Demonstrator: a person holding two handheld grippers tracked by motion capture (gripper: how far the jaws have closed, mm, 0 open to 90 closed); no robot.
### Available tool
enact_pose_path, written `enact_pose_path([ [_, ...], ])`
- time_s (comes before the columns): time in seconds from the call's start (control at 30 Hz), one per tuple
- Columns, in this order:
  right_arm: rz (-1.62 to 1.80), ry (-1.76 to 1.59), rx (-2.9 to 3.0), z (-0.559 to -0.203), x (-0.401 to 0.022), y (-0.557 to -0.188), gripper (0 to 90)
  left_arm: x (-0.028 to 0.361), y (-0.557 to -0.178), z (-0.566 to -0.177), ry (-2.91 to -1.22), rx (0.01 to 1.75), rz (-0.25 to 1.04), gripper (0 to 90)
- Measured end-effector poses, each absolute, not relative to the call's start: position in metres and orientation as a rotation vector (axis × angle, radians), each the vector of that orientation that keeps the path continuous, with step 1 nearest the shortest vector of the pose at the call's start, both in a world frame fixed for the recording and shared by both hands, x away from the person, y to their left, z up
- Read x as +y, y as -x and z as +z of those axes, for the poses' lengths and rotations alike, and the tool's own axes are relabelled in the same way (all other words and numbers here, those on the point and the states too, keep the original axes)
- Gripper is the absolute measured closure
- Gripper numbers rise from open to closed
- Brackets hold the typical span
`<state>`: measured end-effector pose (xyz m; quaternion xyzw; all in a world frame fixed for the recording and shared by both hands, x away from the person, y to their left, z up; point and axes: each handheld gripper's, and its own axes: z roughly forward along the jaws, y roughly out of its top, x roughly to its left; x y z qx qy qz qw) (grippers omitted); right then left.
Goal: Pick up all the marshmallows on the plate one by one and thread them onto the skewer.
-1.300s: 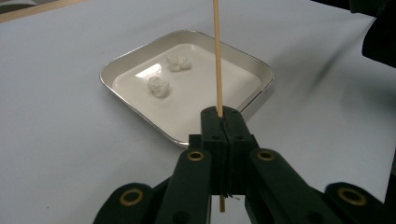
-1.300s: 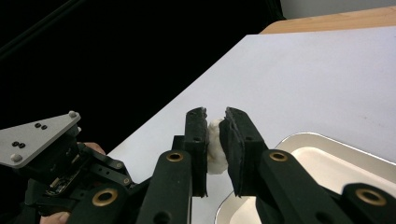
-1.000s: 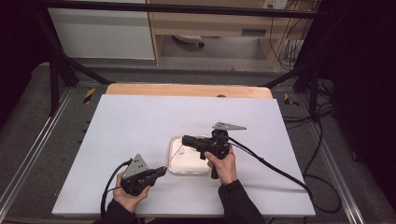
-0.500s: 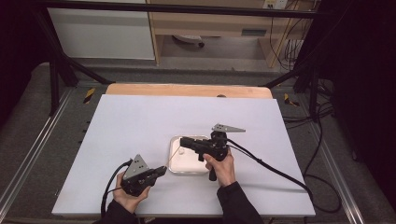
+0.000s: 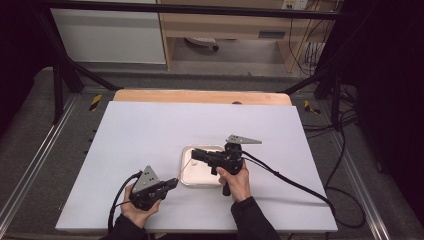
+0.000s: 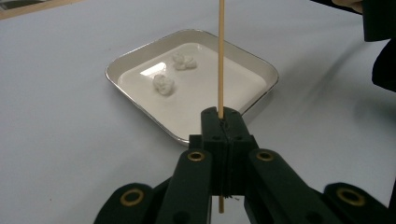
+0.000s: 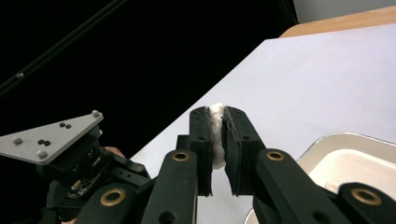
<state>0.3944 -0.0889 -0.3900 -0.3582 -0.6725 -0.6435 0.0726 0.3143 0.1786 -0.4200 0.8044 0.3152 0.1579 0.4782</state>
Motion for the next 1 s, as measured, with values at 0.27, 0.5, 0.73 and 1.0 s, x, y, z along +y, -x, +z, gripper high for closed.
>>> enact_pose_path([
  [0.27,-1.946,1.063,-1.999,-0.3926,-0.0865,-0.3911,82.5,0.1759,-0.3145,-0.4216,-1.979,0.771,0.379,89.3],
  [0.5,-1.962,1.057,-1.988,-0.3948,-0.0846,-0.3878,82.5,0.1744,-0.3139,-0.4223,-1.987,0.776,0.389,89.3],
  [0.73,-1.976,1.066,-1.989,-0.3969,-0.0833,-0.3864,82.4,0.1749,-0.3136,-0.4217,-1.985,0.785,0.391,89.4],
  [1.0,-1.965,1.068,-2.003,-0.3987,-0.0825,-0.3856,82.3,0.1758,-0.3133,-0.4215,-1.987,0.784,0.401,89.4],
])
